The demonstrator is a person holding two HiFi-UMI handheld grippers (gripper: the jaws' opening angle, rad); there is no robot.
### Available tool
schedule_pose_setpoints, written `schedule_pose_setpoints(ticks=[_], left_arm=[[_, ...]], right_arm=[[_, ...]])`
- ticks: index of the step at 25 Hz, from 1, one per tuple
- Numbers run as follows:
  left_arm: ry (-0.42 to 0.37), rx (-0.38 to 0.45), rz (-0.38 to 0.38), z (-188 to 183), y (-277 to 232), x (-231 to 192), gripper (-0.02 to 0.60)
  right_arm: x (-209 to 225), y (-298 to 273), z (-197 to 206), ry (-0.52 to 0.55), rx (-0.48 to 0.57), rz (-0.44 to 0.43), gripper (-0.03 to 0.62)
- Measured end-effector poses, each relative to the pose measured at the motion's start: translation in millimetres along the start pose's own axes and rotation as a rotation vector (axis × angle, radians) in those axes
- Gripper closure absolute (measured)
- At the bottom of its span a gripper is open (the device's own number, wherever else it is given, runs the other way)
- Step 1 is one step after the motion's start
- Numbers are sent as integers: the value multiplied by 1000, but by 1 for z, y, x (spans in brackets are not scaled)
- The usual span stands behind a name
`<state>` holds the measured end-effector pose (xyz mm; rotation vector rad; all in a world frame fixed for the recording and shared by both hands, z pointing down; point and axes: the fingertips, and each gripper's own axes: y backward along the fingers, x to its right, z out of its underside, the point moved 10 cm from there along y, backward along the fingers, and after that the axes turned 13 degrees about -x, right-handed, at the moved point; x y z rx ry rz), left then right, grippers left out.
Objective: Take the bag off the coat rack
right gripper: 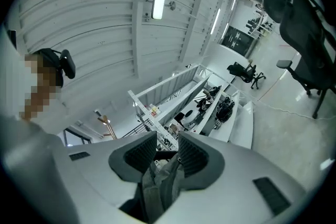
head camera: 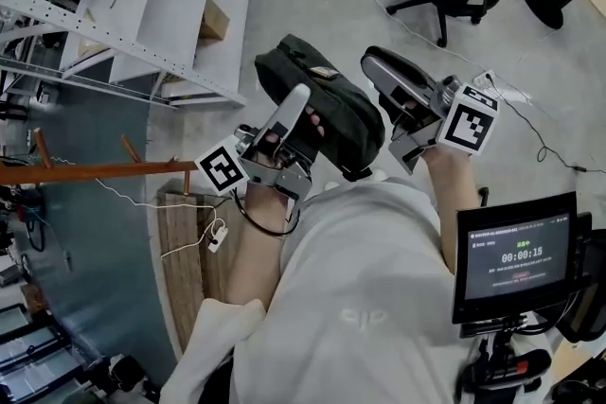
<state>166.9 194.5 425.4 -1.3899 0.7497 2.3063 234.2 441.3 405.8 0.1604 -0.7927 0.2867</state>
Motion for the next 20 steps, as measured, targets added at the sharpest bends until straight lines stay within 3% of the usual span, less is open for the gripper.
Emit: schedule_pose_setpoints(ticks=[5, 20], left_arm=[[-8, 4, 16, -1, -1, 1, 546], [-53, 16, 58, -1, -8, 1, 546]], right_arm=[[3, -1, 3, -3, -21, 32, 454], [4, -1, -1, 13, -23, 22, 454]])
